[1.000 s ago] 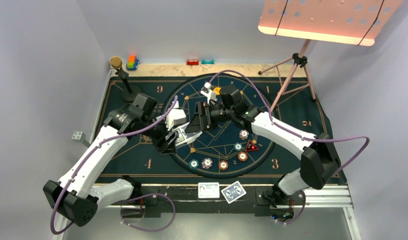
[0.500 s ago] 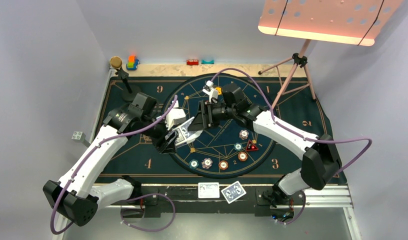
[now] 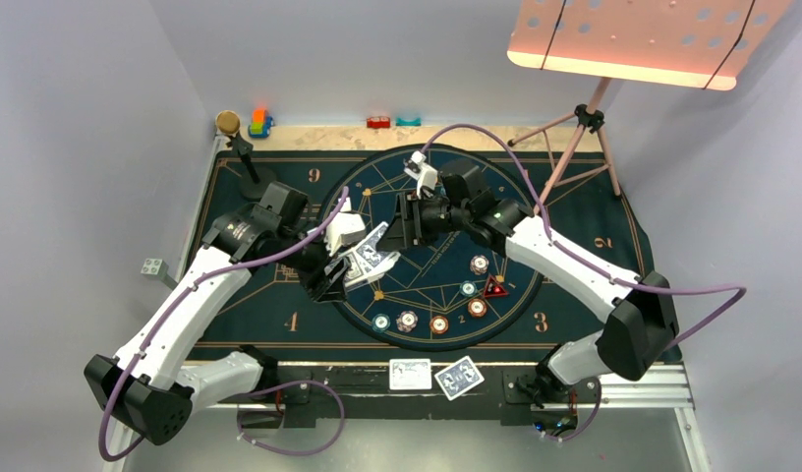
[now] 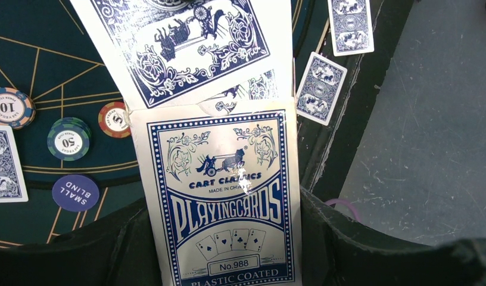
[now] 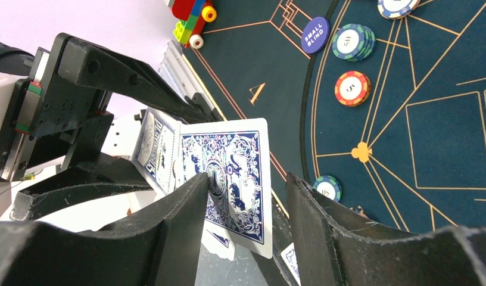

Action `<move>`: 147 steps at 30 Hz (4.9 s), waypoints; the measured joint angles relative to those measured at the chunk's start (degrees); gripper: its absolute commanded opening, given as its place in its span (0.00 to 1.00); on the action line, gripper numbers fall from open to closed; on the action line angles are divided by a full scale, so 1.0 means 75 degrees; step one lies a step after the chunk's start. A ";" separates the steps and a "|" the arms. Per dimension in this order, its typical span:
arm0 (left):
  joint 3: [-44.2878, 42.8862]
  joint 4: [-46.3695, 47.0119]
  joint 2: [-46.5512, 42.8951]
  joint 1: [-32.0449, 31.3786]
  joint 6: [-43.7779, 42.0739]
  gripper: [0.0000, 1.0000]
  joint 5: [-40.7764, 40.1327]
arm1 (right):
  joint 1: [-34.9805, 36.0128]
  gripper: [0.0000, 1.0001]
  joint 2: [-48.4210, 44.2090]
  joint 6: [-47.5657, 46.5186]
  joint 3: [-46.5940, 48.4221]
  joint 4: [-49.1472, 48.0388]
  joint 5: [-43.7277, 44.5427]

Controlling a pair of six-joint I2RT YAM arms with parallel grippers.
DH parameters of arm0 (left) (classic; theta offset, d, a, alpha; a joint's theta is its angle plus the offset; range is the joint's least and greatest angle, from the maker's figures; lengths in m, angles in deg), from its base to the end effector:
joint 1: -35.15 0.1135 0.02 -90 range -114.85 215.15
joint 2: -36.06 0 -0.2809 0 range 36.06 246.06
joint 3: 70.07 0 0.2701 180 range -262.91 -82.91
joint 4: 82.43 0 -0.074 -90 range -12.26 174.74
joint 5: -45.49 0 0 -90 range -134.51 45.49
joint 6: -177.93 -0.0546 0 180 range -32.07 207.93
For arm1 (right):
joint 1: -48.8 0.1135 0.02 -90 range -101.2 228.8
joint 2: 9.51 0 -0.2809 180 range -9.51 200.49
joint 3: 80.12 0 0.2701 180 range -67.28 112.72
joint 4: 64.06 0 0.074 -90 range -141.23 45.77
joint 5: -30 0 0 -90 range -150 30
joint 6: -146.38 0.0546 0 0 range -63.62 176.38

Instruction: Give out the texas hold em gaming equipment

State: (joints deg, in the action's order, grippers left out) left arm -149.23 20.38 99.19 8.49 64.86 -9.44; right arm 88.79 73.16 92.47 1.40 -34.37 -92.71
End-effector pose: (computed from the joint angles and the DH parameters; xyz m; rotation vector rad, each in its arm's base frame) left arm 0.1735 -0.1222 0.3347 1.2568 2.2205 -0.8236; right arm 0.2547 0.2522 0.3252 -0.4622 2.2909 1.3392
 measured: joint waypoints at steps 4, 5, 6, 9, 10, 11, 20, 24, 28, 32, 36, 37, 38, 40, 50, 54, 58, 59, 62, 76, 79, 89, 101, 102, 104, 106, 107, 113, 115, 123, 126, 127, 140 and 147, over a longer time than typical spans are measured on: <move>0.0000 0.0000 -0.0003 0.0000 0.0000 0.00 0.0023 | 0.0000 0.53 -0.0017 -0.0128 0.0111 0.0189 0.0137; 0.0000 0.0000 -0.0006 0.0000 0.0000 0.00 0.0026 | -0.0003 0.52 -0.0035 -0.0160 0.0117 0.0242 0.0201; 0.0000 0.0000 -0.0006 0.0000 0.0000 0.00 0.0026 | -0.0006 0.50 -0.0044 -0.0181 0.0140 0.0297 0.0236; 0.0000 0.0000 -0.0006 0.0000 0.0000 0.00 0.0026 | -0.0032 0.46 -0.0044 -0.0262 0.0224 0.0425 0.0309; 0.0000 0.0000 -0.0006 0.0000 0.0000 0.00 0.0026 | -0.0041 0.46 -0.0044 -0.0294 0.0262 0.0463 0.0373; 0.0000 0.0000 -0.0006 0.0000 0.0000 0.00 0.0026 | -0.0050 0.45 -0.0047 -0.0335 0.0312 0.0510 0.0428; 0.0000 0.0000 -0.0015 0.0000 0.0000 0.00 0.0041 | -0.0210 0.33 -0.0137 -0.0592 0.0554 0.0889 0.0673; 0.0000 0.0000 -0.0020 0.0000 0.0000 0.00 0.0041 | -0.0318 0.23 -0.0216 -0.0653 0.0609 0.0976 0.0694; 0.0000 -0.0003 -0.0020 0.0000 0.0000 0.00 0.0041 | -0.0399 0.17 -0.0306 -0.0676 0.0615 0.1040 0.0694; 0.0000 0.0000 -0.0020 0.0000 0.0003 0.00 0.0041 | -0.0513 0.12 -0.0417 -0.0664 0.0627 0.1064 0.0629; 0.0000 0.0000 -0.0020 0.0000 0.0003 0.00 0.0041 | -0.0766 0.08 -0.0597 -0.0513 0.0627 0.0976 0.0385; 0.0000 0.0000 -0.0020 0.0000 0.0000 0.00 0.0041 | -0.0842 0.08 -0.0641 -0.0452 0.0627 0.0906 0.0289; 0.0000 0.0000 -0.0020 0.0000 0.0000 0.00 0.0041 | -0.0921 0.07 -0.0682 -0.0376 0.0627 0.0816 0.0181; 0.0000 0.0000 -0.0020 0.0000 0.0000 0.00 0.0041 | -0.1072 0.06 -0.0731 -0.0242 0.0627 0.0624 -0.0015; 0.0000 -0.0003 -0.0061 0.0000 0.0000 0.00 0.0099 | -0.2267 0.01 0.0160 0.0134 0.1078 -0.0009 -0.0364; -0.0003 -0.0012 -0.0093 0.0000 0.0000 0.00 0.0108 | -0.2649 0.01 0.1737 0.0131 0.1950 -0.0189 -0.0114; -0.0026 -0.0067 -0.0160 0.0003 0.0000 0.00 0.0163 | -0.2876 0.01 0.3853 0.0137 0.3366 -0.0227 0.0286; -0.0029 -0.0079 -0.0187 0.0003 0.0003 0.00 0.0181 | -0.2914 0.01 0.4354 0.0140 0.3722 -0.0210 0.0379; -0.0029 -0.0119 -0.0265 0.0003 0.0003 0.00 0.0221 | -0.3005 0.01 0.5575 0.0230 0.4672 -0.0149 0.0720; -0.0029 -0.0152 -0.0338 0.0003 0.0000 0.00 0.0315 | -0.3133 0.71 0.7635 0.0714 0.6510 0.0315 0.1900; -0.0029 -0.0149 -0.0338 0.0003 0.0000 0.00 0.0332 | -0.3133 0.80 0.7510 0.0592 0.6426 0.0513 0.2215; -0.0029 -0.0131 -0.0338 0.0003 0.0000 0.00 0.0335 | -0.3098 0.93 0.4549 -0.0038 0.5240 0.1043 0.2804; -0.0029 0.0085 -0.0187 0.0003 0.0000 0.00 0.0283 | -0.1189 0.96 -0.0256 -0.0207 0.0545 0.0318 0.0399; -0.0029 0.0093 -0.0184 0.0003 0.0000 0.00 0.0274 | -0.1011 0.96 -0.0405 -0.0198 0.0332 0.0318 0.0323; -0.0029 0.0108 -0.0184 0.0003 0.0000 0.00 0.0268 | -0.0740 0.97 -0.0679 -0.0149 0.0020 0.0312 0.0187; -0.0029 0.0125 -0.0184 0.0003 0.0000 0.00 0.0265 | -0.0560 0.97 -0.0874 -0.0108 -0.0143 0.0259 0.0102; -0.0029 0.0125 -0.0184 0.0003 0.0000 0.00 0.0265 | -0.0460 0.97 -0.0959 -0.0079 -0.0198 0.0227 0.0058; -0.0029 0.0125 -0.0184 0.0003 0.0000 0.00 0.0268 | -0.0050 0.98 -0.1072 0.0169 -0.0460 -0.0242 -0.0163; -0.0029 0.0122 -0.0184 0.0003 0.0003 0.00 0.0268 | 0.0076 0.98 -0.0938 0.0230 -0.0478 -0.0341 -0.0187; -0.0029 0.0102 -0.0184 0.0003 0.0000 0.00 0.0251 | 0.0472 0.98 -0.0096 0.0254 -0.0475 -0.0484 -0.0149; -0.0026 0.0047 -0.0184 0.0003 0.0003 0.00 0.0210 | 0.0481 0.98 -0.0047 0.0254 -0.0472 -0.0507 -0.0128; -0.0026 0.0052 -0.0187 0.0003 0.0003 0.00 0.0213 | 0.0484 0.98 -0.0047 0.0254 -0.0466 -0.0530 -0.0111; -0.0023 0.0052 -0.0195 0.0003 0.0006 0.00 0.0189 | 0.0484 0.75 -0.0160 0.0283 -0.0428 -0.0525 0.0277; -0.0020 0.0058 -0.0242 0.0003 0.0009 0.00 0.0239 | 0.0481 0.66 -0.0554 0.0192 -0.0417 -0.0367 0.0866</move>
State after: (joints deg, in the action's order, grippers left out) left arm -149.38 20.82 97.38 8.51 64.93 -7.64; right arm 92.40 69.01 93.92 -1.72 -37.12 -86.22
